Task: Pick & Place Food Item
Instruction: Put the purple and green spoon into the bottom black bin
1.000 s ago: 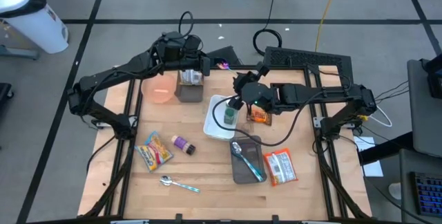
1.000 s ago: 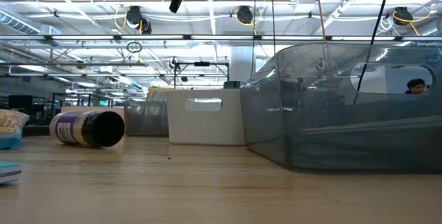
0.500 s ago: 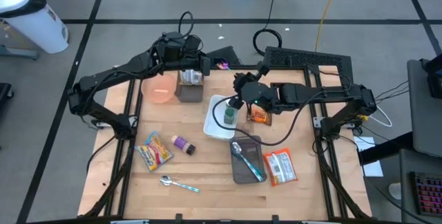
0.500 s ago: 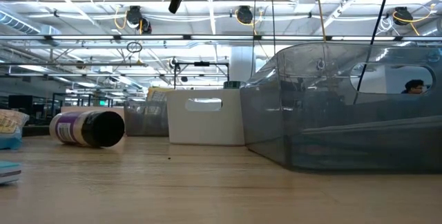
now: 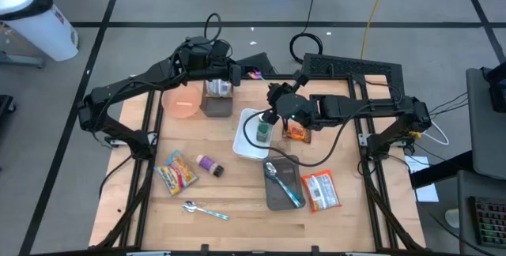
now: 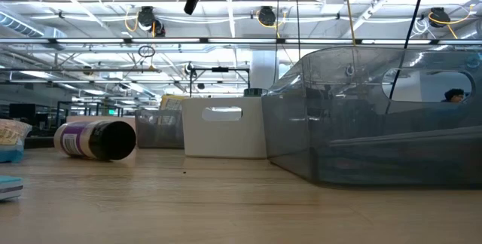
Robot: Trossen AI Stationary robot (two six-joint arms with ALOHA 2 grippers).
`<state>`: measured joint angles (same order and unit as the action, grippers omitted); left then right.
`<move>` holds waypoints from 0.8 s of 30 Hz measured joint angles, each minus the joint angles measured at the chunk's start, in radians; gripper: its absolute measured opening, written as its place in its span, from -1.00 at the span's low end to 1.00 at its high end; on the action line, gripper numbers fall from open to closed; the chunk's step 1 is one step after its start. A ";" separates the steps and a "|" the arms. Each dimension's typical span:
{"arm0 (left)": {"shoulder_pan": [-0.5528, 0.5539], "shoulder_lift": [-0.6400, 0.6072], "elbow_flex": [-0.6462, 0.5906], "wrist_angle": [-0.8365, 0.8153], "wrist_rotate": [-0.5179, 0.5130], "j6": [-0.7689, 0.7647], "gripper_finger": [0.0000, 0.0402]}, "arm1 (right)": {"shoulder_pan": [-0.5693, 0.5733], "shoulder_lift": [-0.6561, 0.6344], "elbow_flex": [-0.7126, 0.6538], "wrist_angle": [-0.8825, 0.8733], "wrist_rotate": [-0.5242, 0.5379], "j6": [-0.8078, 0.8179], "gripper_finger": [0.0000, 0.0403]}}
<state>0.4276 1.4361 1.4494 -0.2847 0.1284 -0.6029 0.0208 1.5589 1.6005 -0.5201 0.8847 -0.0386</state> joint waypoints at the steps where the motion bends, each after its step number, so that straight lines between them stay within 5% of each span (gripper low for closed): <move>1: 0.000 0.000 0.000 0.001 0.000 0.000 -0.98 | 0.000 0.000 0.000 0.000 0.002 -0.001 -0.94; 16: 0.001 0.000 0.000 0.049 0.024 0.025 -0.90 | -0.007 -0.001 0.000 0.010 0.013 0.000 -0.97; 24: 0.000 0.000 0.000 0.063 0.038 0.049 -0.57 | -0.007 -0.001 0.000 0.030 0.010 -0.003 -0.97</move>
<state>0.4278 1.4364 1.4490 -0.2218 0.1667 -0.5540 0.0135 1.5578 1.6001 -0.4900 0.8951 -0.0418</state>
